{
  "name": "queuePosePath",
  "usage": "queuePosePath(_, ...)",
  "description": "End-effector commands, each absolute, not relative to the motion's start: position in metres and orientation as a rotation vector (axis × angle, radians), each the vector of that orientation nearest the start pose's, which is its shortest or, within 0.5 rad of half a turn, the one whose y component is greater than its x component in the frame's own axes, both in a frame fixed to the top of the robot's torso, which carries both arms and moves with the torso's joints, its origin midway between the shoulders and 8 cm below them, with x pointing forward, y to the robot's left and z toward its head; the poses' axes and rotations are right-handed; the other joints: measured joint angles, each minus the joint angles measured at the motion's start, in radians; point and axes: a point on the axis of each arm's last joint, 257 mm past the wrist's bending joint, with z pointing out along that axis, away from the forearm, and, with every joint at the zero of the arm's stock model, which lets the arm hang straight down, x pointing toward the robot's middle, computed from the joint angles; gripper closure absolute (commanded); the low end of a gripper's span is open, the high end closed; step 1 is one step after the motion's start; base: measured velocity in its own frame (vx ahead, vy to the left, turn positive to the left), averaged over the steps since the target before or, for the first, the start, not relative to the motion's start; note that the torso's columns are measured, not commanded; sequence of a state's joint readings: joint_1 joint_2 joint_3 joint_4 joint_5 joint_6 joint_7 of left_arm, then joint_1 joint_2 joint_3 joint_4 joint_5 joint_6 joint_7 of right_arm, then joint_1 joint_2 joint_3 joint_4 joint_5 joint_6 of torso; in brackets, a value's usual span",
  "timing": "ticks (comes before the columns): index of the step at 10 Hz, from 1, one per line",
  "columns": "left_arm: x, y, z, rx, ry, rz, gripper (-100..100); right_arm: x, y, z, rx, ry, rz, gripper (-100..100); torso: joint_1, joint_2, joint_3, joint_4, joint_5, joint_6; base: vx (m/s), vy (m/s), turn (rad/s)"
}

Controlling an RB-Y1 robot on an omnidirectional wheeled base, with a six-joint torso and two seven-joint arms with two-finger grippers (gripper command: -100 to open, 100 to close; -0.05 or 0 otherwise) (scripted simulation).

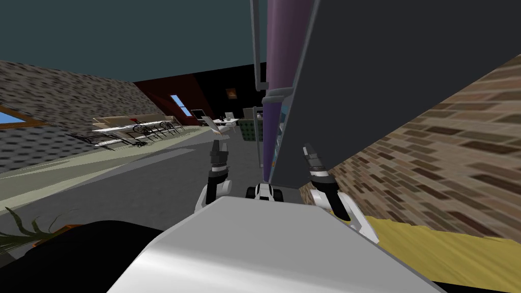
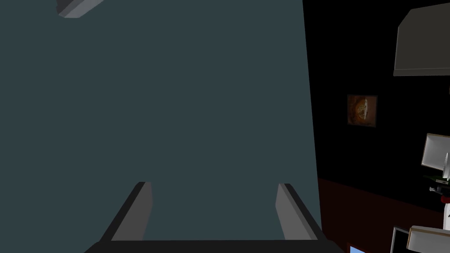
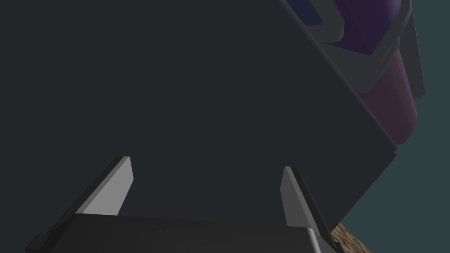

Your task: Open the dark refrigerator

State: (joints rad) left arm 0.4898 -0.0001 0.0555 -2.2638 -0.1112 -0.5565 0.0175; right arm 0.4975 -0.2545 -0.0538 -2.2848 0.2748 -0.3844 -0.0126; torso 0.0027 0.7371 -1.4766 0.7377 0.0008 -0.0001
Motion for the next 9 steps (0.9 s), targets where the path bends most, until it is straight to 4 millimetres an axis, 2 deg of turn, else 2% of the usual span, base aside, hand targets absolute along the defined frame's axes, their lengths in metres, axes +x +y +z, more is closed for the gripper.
queuePosePath(1,0.338,0.28,0.03,-0.547,0.641,-1.21,0,0.369,-0.258,-0.007,0.276,1.075,0.917,-100,-0.004,0.002,0.001,0.0,-0.001,0.0,0.022,0.073,-0.055)
queuePosePath(5,0.338,0.28,0.03,-0.547,0.641,-1.21,0,0.374,-0.276,-0.006,0.118,1.157,0.707,-100,-0.003,0.002,0.001,0.001,-0.001,0.0,0.028,0.1,-0.097)
queuePosePath(6,0.338,0.28,0.03,-0.547,0.641,-1.21,0,0.375,-0.275,-0.007,0.107,1.162,0.695,-100,-0.001,0.001,0.001,0.0,0.0,0.0,0.035,0.094,-0.042)
queuePosePath(8,0.338,0.28,0.03,-0.547,0.641,-1.21,0,0.379,-0.289,-0.001,0.004,1.196,0.551,-100,-0.002,0.0,0.0,0.0,-0.001,0.0,0.046,0.124,-0.105)
queuePosePath(9,0.338,0.28,0.03,-0.547,0.641,-1.21,0,0.379,-0.289,-0.002,-0.01,1.201,0.535,-100,-0.001,0.0,0.0,0.0,0.0,0.0,0.02,0.102,-0.084)
